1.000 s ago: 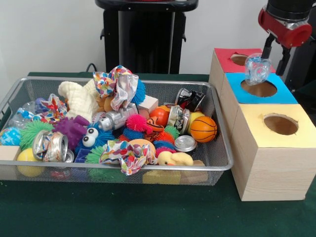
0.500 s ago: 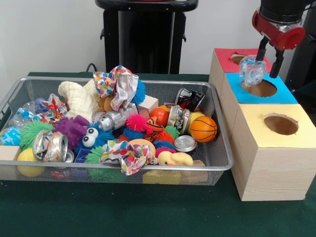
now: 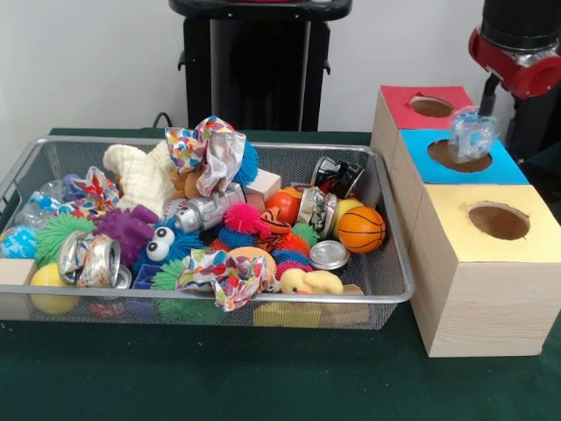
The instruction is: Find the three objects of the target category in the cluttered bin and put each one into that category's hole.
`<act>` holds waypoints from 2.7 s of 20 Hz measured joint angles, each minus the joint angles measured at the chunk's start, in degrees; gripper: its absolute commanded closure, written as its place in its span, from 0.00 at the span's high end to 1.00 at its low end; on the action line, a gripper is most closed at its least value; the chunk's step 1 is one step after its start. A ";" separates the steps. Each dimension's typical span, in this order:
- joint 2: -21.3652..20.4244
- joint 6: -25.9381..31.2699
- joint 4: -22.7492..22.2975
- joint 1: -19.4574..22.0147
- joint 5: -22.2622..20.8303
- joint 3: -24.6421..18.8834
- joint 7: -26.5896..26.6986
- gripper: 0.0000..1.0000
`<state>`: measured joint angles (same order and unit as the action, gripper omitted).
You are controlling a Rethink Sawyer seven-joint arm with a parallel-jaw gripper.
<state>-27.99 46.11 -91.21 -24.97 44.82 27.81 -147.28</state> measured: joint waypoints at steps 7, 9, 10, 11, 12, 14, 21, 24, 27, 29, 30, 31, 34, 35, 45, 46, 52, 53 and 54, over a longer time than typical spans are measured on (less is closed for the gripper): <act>0.16 -0.46 0.01 0.01 0.60 -0.82 0.00 1.00; 0.47 -0.47 0.06 0.01 0.61 -0.80 0.00 1.00; 0.89 -0.74 0.10 0.01 0.60 -0.77 0.00 1.00; 1.18 -1.00 0.14 0.00 0.60 -0.71 0.00 1.00; 1.37 -1.22 0.16 0.00 0.61 -0.67 0.00 1.00; 1.82 -1.79 0.18 0.01 0.61 -0.56 0.00 1.00; 3.80 -4.55 0.24 -0.01 0.67 -0.45 0.00 1.00; 3.75 -4.60 0.28 -0.08 0.60 -0.45 0.00 1.00; 3.76 -4.60 0.28 -0.08 0.61 -0.45 0.00 1.00; 3.75 -4.60 0.28 -0.07 0.61 -0.45 0.00 1.00; 3.76 -4.60 0.28 -0.07 0.61 -0.45 0.00 1.00; 3.76 -4.60 0.28 -0.06 0.61 -0.45 0.00 1.00; 3.76 -4.58 0.28 0.02 0.61 -0.46 0.00 1.00; 3.76 -4.55 0.31 0.11 0.61 -0.47 0.00 1.00; 3.86 -4.85 0.51 0.52 0.59 -0.68 0.01 1.00; 3.65 -5.24 0.36 0.75 0.57 -1.09 0.01 1.00; 0.67 -9.16 -2.37 4.22 -1.35 -6.14 0.01 1.00; 0.13 -9.92 -2.86 4.87 -1.93 -7.03 0.02 1.00; -0.78 -11.20 -3.67 5.98 -3.11 -8.59 0.02 1.00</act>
<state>-28.78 34.92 -94.88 -18.99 41.71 19.23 -147.26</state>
